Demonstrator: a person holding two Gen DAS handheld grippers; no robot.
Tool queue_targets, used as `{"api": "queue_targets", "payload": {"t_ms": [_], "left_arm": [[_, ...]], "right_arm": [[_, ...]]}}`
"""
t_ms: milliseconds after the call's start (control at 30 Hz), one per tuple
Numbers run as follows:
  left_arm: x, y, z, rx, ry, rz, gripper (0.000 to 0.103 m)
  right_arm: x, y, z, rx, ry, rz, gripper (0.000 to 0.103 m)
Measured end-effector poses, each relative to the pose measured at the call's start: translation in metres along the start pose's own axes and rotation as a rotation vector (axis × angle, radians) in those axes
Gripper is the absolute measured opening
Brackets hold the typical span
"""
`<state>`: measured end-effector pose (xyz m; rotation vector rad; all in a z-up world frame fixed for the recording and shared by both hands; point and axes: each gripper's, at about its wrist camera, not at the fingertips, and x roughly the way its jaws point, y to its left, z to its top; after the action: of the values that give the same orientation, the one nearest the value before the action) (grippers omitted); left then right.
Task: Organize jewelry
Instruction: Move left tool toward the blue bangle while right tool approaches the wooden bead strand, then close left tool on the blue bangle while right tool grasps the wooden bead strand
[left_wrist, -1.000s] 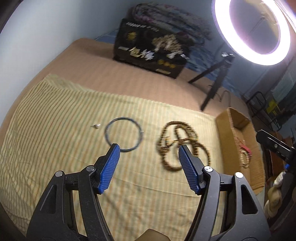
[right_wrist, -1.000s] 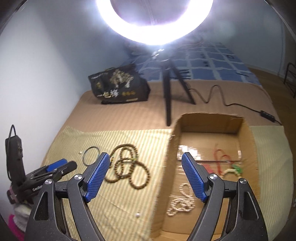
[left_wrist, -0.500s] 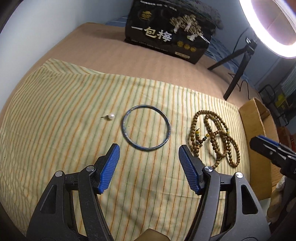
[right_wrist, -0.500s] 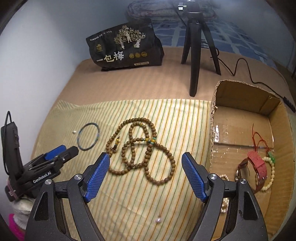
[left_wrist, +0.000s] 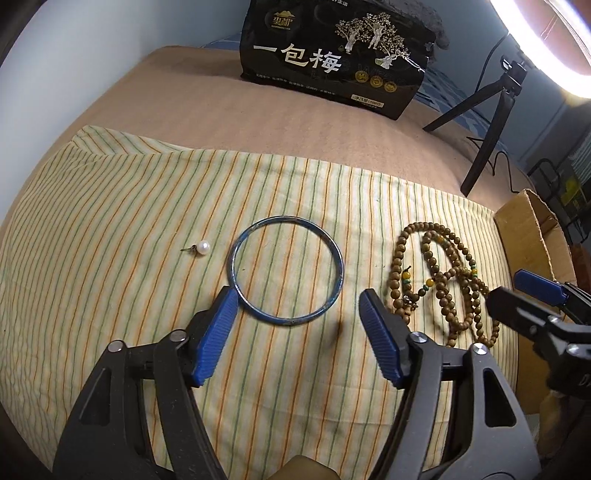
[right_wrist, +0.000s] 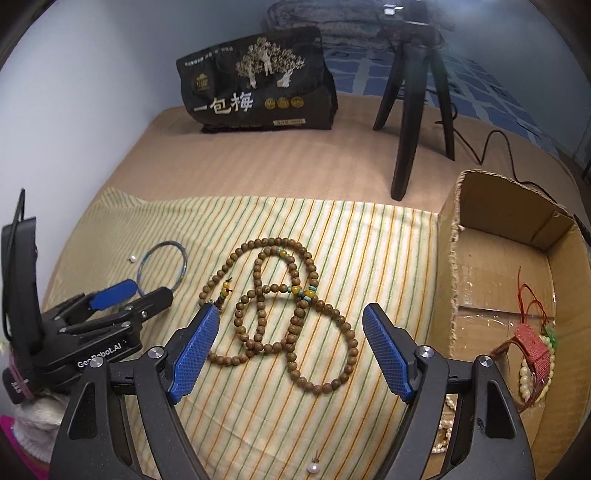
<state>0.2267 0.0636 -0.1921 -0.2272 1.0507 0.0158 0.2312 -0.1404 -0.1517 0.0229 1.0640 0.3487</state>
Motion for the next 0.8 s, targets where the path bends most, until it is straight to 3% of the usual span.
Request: {"api": "queue_targets", "payload": {"t_ms": [267,667,800], "left_arm": [[0.005,-0.004,0.0,0.014,-0.009,0.039,0.075],[0.011,0.008,0.006,-0.033,-0.016,0.005,0.075],[0.011,0.01,0.007,-0.03,-0.024,0.032,0.061]], "right_arm": [[0.008,0.01,0.0,-0.049,0.006,-0.06,0.08],[0.01,0.028,0.001,-0.155,-0.004,-0.055,0.08],[0.02,0.032,-0.002,-0.19,0.021,-0.095,0.08]]}}
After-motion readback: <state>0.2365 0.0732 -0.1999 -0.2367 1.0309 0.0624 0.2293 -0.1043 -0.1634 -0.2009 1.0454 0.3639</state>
